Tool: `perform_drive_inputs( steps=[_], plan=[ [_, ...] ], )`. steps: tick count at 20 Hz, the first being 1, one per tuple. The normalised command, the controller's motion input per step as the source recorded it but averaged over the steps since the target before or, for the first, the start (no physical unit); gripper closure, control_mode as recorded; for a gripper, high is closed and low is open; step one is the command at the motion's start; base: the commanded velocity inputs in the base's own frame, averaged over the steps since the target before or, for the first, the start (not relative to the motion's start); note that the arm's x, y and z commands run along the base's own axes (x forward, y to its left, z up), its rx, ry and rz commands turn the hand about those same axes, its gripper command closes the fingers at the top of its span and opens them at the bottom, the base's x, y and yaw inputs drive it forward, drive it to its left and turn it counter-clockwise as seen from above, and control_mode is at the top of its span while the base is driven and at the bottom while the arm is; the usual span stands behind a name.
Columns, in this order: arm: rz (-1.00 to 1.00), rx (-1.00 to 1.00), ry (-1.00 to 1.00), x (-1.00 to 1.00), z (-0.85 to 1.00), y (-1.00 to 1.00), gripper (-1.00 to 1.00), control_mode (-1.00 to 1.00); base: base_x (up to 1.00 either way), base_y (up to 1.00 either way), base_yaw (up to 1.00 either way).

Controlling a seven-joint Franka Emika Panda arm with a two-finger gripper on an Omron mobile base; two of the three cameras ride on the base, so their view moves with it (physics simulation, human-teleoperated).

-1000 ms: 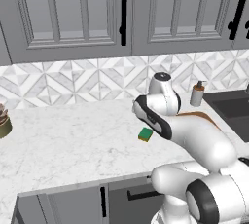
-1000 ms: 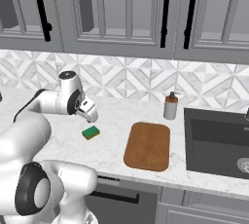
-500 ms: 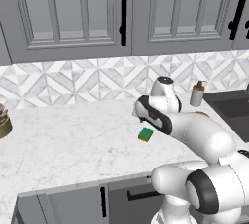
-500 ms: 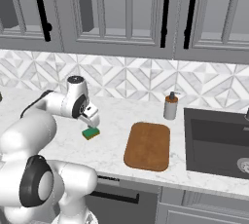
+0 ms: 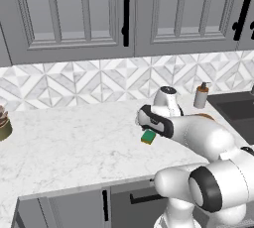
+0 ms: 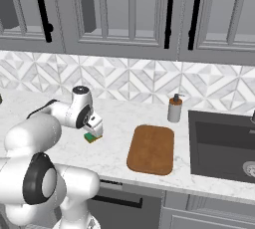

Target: Pick up the sponge from the counter and clean the cutting board by briefly scrubbing or pressing down on the cutting board. Once finished, release the sponge.

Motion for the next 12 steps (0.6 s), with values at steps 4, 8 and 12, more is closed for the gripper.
perform_drive_inputs(
  steps=[4,8,12],
  plan=[
    [-0.05,0.12,0.04,0.18,0.01,0.0,-1.0,-1.0,0.0,0.0,0.0],
    [-0.04,0.1,0.04,0.23,0.0,0.0,-1.0,-1.0,0.0,0.0,0.0],
    [-0.01,0.01,0.08,0.31,0.14,0.04,-1.0,-1.0,0.0,0.0,0.0]
  ],
)
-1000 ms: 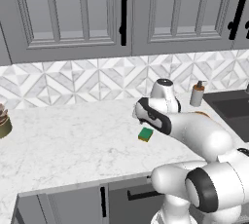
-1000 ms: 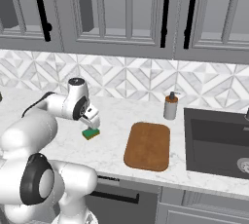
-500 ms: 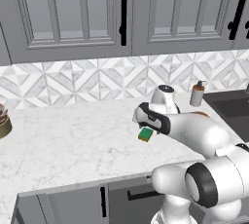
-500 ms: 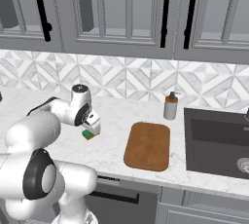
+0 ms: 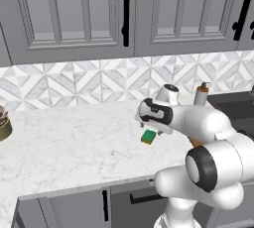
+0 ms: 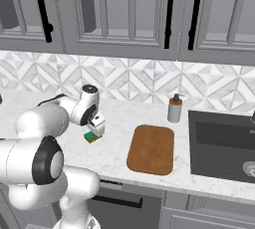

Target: Pick up the sponge from the counter and clean the cutting board by briefly scrubbing or pressing down on the cutting board. Once finished, release the sponge.

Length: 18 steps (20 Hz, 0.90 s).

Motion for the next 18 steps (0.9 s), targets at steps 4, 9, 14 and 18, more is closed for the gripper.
perform_drive_inputs(
  steps=[4,9,14,18],
  plan=[
    [0.0,-0.06,0.14,0.01,0.36,0.03,-1.0,-1.0,0.0,0.0,0.0],
    [0.0,-0.08,0.08,-0.07,0.18,0.0,-1.0,-1.0,0.0,0.0,0.0],
    [0.0,-0.03,0.19,-0.17,-0.03,-0.05,-1.0,-1.0,0.0,0.0,0.0],
    [0.0,0.0,0.03,-0.03,-0.05,-0.06,-1.0,-1.0,0.0,0.0,0.0]
  ],
)
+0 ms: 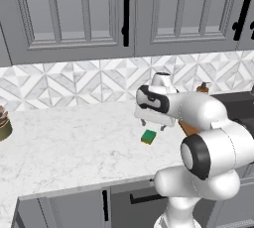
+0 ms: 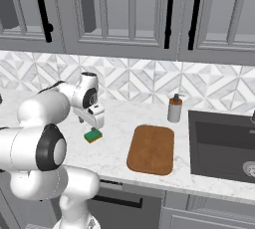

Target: Pick up the sponge from the counter and clean the cutting board by briefly scrubbing or pressing down on the cutting board. Once finished, release the sponge.

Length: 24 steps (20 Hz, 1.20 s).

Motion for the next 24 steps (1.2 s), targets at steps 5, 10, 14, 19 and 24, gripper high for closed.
perform_drive_inputs(
  steps=[5,10,14,19,24],
  plan=[
    [0.0,-0.05,-0.01,-0.02,0.0,0.0,-1.0,-1.0,0.0,0.0,0.0],
    [0.0,-0.07,-0.05,-0.17,-0.14,0.0,-1.0,-1.0,0.0,0.0,0.0],
    [0.0,-0.03,-0.01,-0.12,-0.19,0.0,-1.0,-1.0,0.0,0.0,0.0],
    [0.0,0.0,0.0,0.03,-0.09,0.0,-1.0,-1.0,0.0,0.0,0.0],
    [0.0,0.0,0.0,0.18,-0.01,0.04,-1.0,-1.0,0.0,0.0,0.0]
  ],
)
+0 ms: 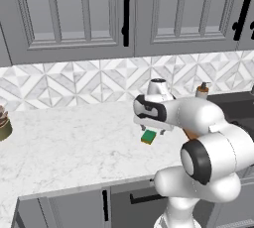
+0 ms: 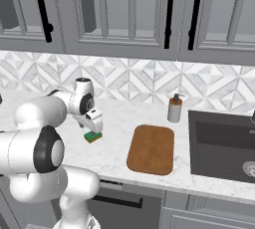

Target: Pick up the sponge from the counter and clean the cutting board by briefly scrubbing or pressing down on the cutting board. Once finished, release the sponge.

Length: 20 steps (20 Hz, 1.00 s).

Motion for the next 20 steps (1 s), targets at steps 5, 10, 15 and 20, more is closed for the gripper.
perform_drive_inputs(
  steps=[5,10,15,20],
  plan=[
    [0.0,0.0,0.0,0.15,0.0,0.06,-1.0,-1.0,0.0,0.0,0.0],
    [0.0,0.0,0.0,0.08,0.0,0.0,-1.0,-1.0,0.0,0.0,0.0],
    [0.0,0.0,0.0,0.05,-0.09,0.0,-1.0,-1.0,0.0,0.0,0.0],
    [0.0,0.0,0.0,0.1,-0.17,0.0,-1.0,-1.0,0.0,0.0,0.0]
  ],
)
